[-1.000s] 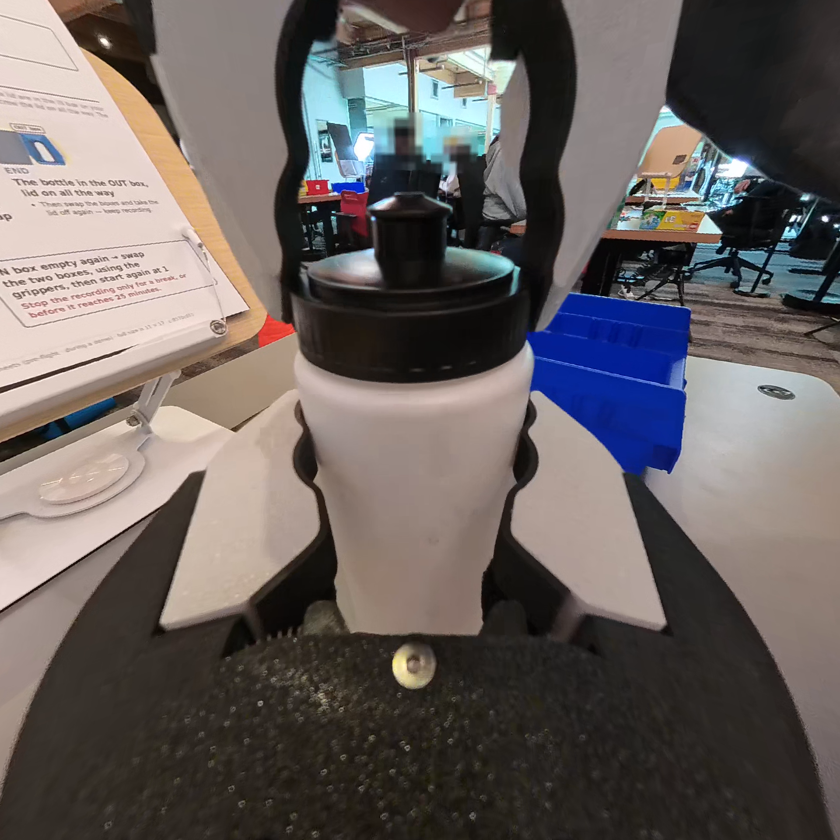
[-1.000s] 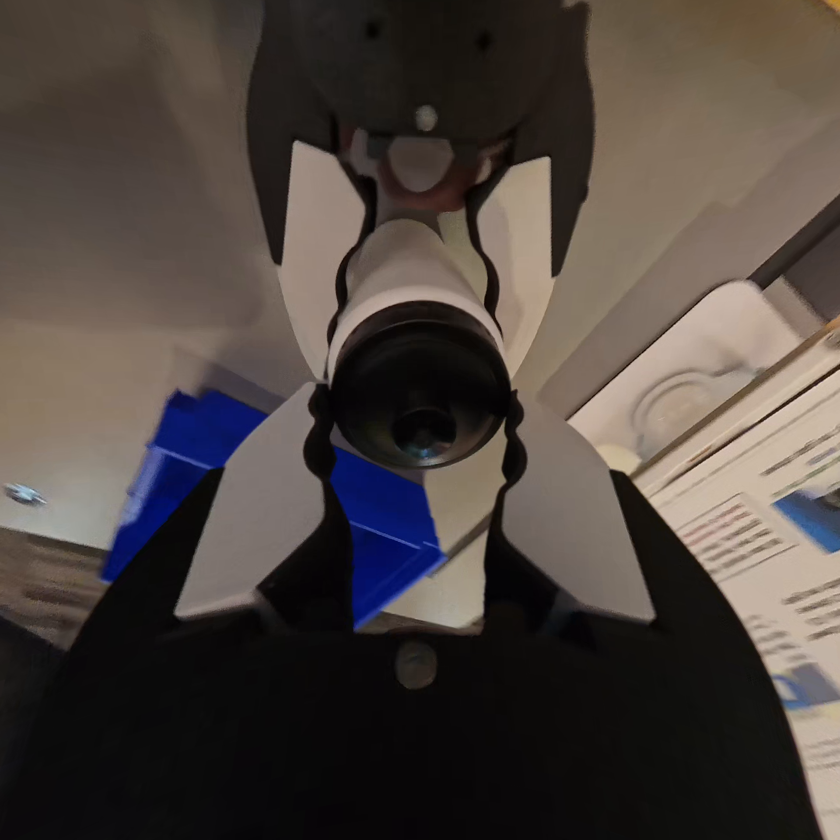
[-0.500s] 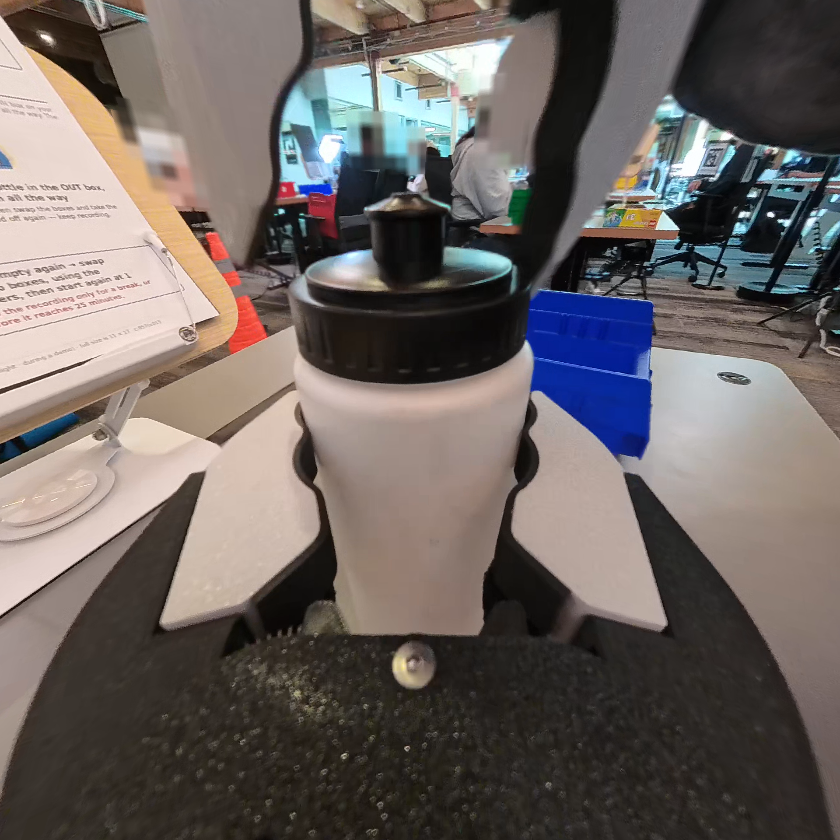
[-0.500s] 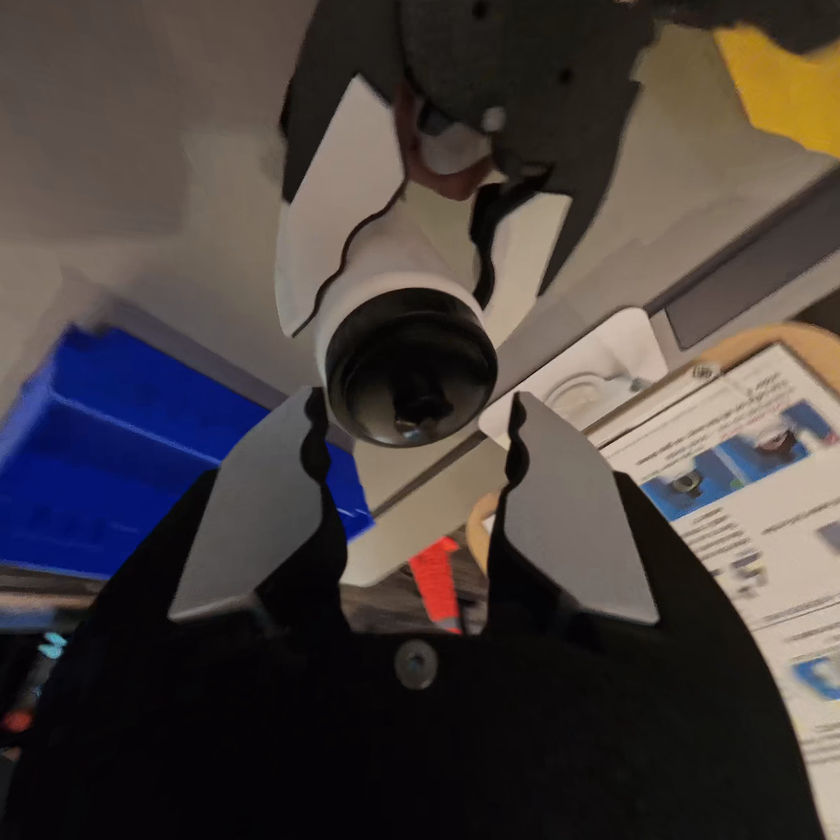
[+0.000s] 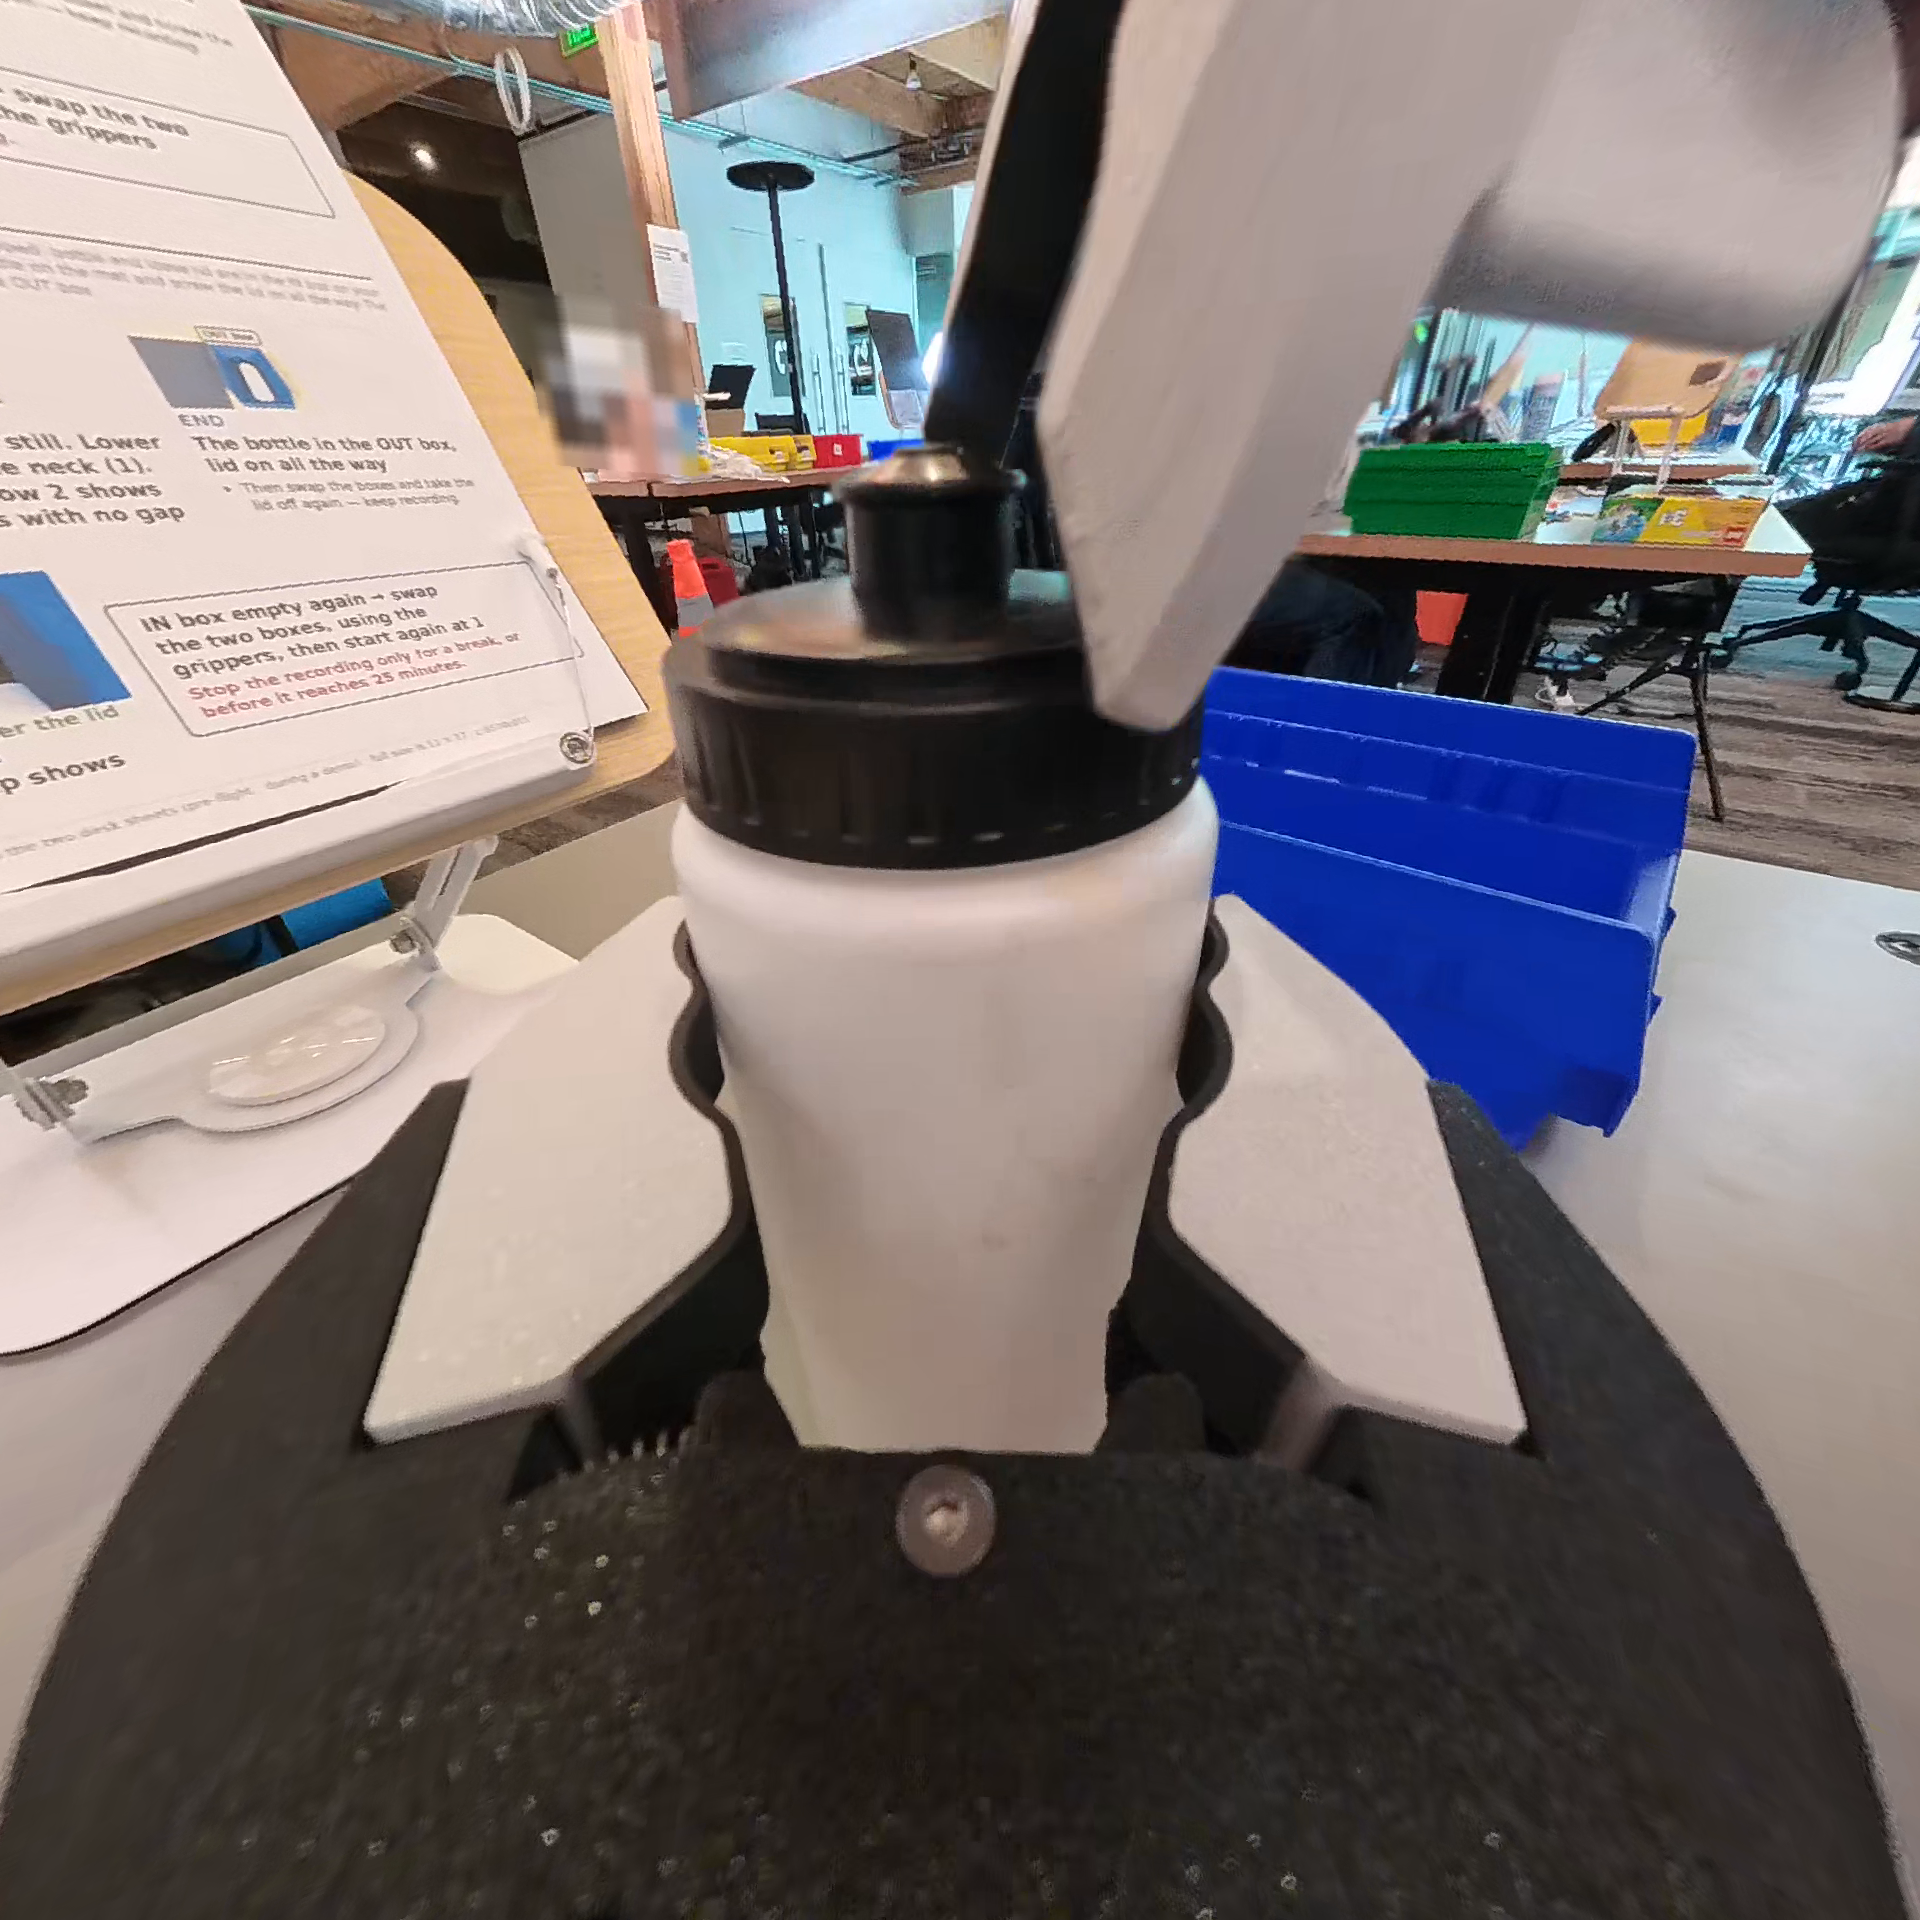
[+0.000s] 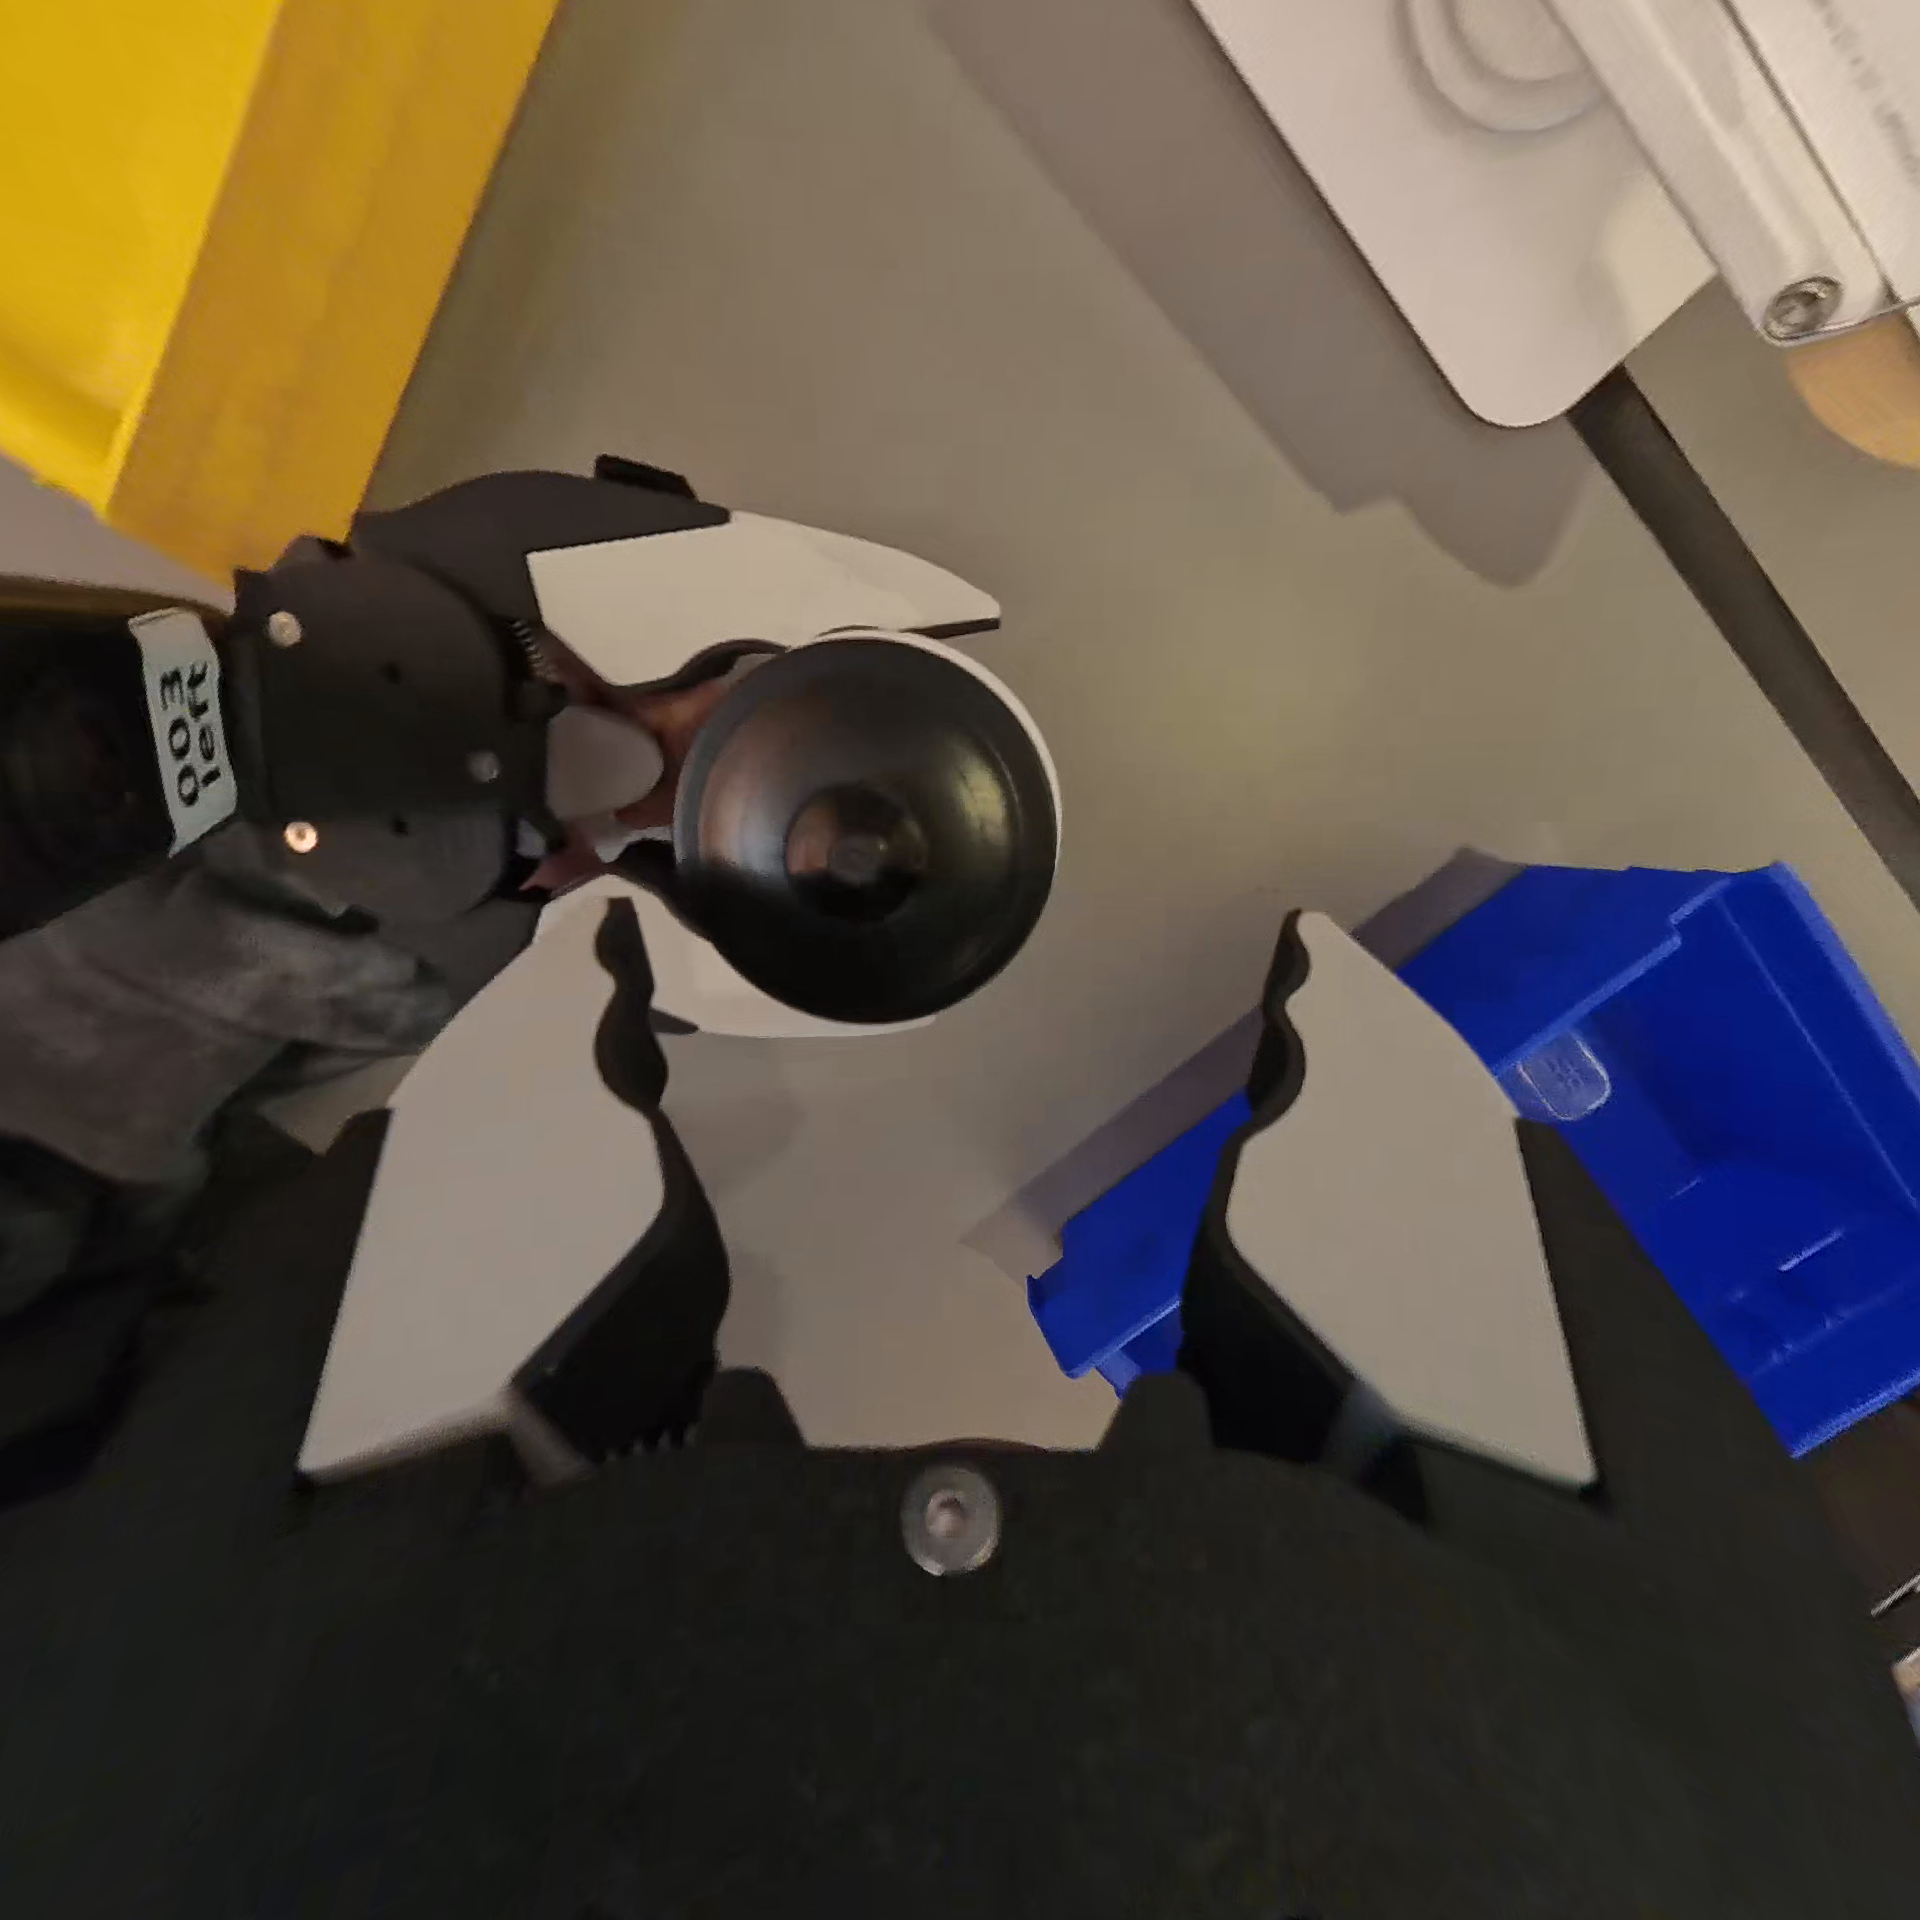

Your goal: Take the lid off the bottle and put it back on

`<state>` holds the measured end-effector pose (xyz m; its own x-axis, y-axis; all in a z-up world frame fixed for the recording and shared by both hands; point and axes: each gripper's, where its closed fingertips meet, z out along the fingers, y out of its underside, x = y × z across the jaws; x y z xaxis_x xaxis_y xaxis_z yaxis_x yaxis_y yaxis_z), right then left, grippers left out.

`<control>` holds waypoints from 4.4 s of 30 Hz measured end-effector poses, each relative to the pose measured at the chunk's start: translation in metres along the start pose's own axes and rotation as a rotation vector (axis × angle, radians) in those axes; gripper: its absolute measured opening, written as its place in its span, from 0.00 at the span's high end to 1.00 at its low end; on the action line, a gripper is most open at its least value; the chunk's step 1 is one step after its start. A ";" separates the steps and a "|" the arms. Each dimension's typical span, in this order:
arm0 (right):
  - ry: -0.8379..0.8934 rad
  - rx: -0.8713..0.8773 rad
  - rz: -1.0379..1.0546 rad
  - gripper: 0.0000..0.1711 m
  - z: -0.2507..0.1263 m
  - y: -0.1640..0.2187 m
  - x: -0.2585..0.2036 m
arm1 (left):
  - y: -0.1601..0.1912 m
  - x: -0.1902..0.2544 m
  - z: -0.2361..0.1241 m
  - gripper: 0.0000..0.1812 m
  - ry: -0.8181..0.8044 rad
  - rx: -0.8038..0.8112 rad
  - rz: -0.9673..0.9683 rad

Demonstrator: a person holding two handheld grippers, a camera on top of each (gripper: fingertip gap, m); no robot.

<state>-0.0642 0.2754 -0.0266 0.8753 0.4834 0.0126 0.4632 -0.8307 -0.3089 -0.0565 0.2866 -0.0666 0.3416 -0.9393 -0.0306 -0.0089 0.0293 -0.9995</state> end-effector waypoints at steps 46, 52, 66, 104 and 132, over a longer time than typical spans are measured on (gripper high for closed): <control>0.366 -0.342 -2.440 0.57 0.008 -0.018 -0.010 | 0.000 0.020 -0.008 0.52 0.268 -0.010 -0.034; 0.483 -0.280 -2.470 0.54 0.005 -0.020 -0.010 | 0.000 0.021 -0.008 0.52 0.263 -0.008 -0.027; -0.036 0.087 -0.473 0.26 -0.008 -0.010 -0.029 | 0.000 0.017 -0.001 0.52 0.137 0.007 -0.015; 0.355 -0.420 -2.305 0.56 0.009 -0.013 -0.005 | 0.001 0.020 -0.004 0.52 0.226 -0.021 -0.029; -0.050 -0.085 -0.181 0.59 0.001 0.007 -0.016 | 0.001 0.021 -0.001 0.52 0.184 -0.018 -0.027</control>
<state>-0.0751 0.2625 -0.0294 0.7697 0.6383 0.0127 0.6242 -0.7482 -0.2249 -0.0503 0.2667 -0.0683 0.1641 -0.9864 -0.0020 -0.0199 -0.0013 -0.9998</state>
